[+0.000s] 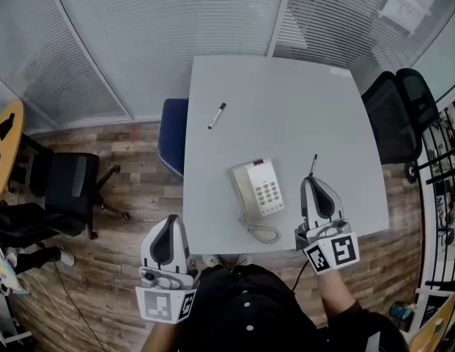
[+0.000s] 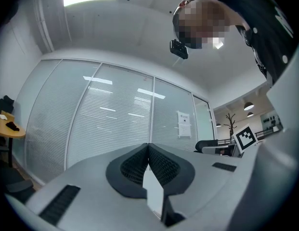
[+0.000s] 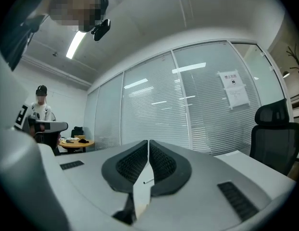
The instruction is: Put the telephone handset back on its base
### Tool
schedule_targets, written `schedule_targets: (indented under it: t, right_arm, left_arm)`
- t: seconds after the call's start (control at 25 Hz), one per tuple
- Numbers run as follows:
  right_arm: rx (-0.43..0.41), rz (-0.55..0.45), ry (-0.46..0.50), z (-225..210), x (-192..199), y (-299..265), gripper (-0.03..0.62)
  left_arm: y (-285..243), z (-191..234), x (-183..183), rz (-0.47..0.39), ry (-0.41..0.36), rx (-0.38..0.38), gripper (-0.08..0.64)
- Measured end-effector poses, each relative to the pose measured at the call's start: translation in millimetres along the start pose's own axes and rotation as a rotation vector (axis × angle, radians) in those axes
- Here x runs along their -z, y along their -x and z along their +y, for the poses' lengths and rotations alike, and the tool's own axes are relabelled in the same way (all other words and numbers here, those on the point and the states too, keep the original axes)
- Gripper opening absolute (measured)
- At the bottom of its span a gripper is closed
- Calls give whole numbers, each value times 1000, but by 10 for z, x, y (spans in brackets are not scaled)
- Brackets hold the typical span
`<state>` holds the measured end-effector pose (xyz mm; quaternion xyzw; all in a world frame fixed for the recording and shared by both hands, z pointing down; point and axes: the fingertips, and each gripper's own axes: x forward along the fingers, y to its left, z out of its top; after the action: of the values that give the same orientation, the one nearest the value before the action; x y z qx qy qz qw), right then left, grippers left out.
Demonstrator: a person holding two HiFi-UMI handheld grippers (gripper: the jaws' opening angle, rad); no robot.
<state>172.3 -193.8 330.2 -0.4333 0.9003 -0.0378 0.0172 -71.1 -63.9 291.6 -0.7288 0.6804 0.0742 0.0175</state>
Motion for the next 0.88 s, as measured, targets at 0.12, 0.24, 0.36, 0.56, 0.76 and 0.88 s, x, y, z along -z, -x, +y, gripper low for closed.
schedule_targets:
  t: [0.12, 0.24, 0.36, 0.56, 0.76, 0.88]
  right_arm:
    - [5, -27, 18, 10, -134, 64, 35]
    - [10, -51, 24, -8, -235, 99, 35]
    - [28, -70, 28, -45, -310, 135, 35]
    - [57, -104, 20, -98, -387, 192, 35]
    - [55, -127, 27, -65, -441, 260, 35]
    - [55, -129, 27, -89, -462, 289, 35]
  left_arm:
    - [7, -3, -53, -15, -7, 4, 15]
    - [-20, 2, -107, -31, -15, 2, 15]
    - [-46, 13, -181, -49, -31, -2, 15]
    - [-43, 103, -287, -69, -60, -22, 15]
    - [-9, 115, -321, -79, -67, -32, 15]
    - [-17, 82, -340, -85, -67, -32, 15]
